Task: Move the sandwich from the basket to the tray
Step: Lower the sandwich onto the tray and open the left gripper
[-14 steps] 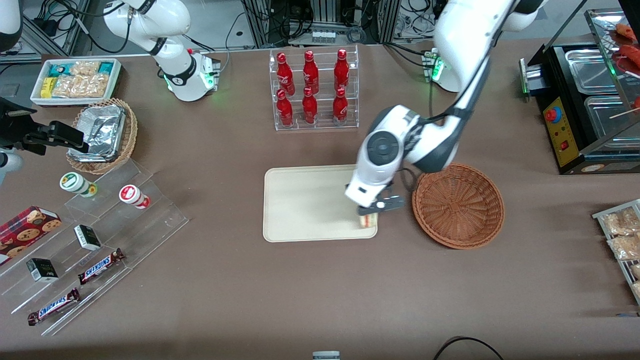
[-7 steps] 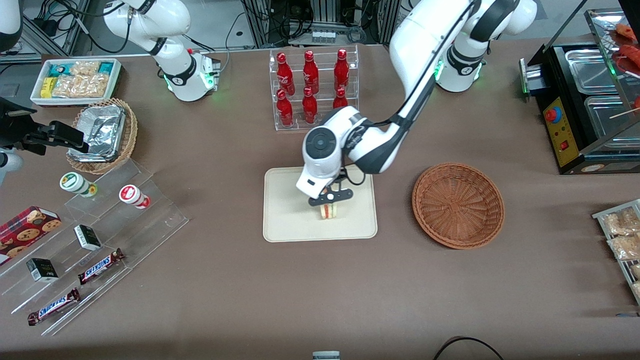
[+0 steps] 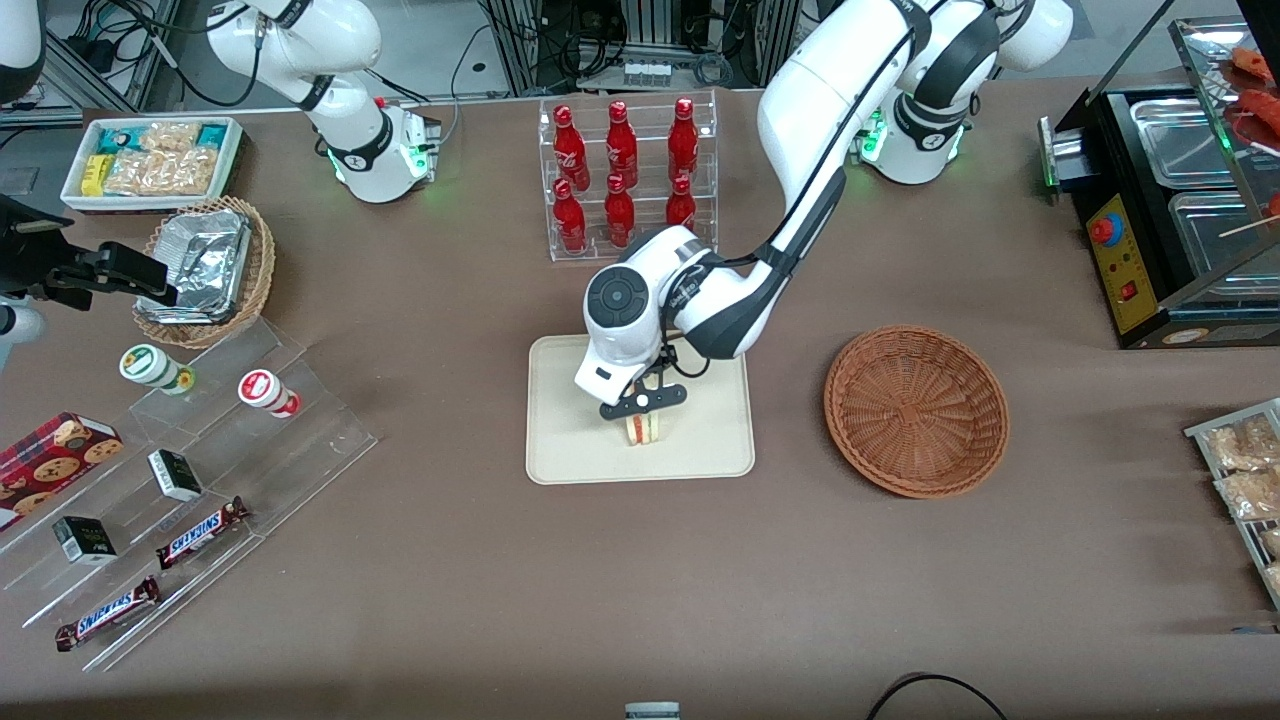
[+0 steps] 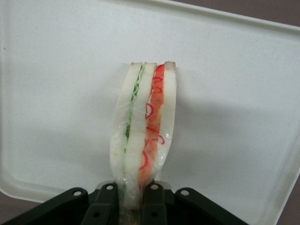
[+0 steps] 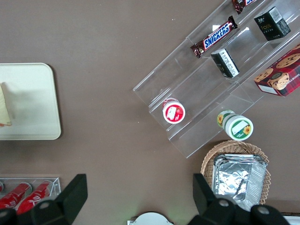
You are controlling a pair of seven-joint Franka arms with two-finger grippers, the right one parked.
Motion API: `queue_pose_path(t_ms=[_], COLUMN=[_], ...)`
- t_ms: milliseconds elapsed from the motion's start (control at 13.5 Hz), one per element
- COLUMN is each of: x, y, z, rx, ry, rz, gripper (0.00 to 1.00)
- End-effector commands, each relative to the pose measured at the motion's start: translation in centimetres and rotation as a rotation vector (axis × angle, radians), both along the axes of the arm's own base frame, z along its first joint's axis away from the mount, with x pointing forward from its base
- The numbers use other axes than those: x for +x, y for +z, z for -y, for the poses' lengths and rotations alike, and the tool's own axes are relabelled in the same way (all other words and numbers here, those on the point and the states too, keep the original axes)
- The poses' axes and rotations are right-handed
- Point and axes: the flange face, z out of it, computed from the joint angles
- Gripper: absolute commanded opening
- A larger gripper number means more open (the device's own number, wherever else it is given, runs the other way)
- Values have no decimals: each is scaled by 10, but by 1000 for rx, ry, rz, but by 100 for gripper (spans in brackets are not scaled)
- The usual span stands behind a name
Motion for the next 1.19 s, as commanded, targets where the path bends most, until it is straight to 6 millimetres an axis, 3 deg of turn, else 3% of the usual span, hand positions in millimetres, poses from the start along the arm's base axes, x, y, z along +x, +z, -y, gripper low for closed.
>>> queue_pose_path(t_ms=[0,148,222,296,519,815,1111], x=[4,4,5,6,8,8,26], y=[-3,-7,-7,-6,18,85,143], z=[6,5,4,3,1,-9,-55], rx=[19,17,16,14,7,12,24], ry=[12,13,13,10,14,18,-48], rz=[15,11,10,11,12,13,-32], gripper=[0,1,63,100,100,100,100])
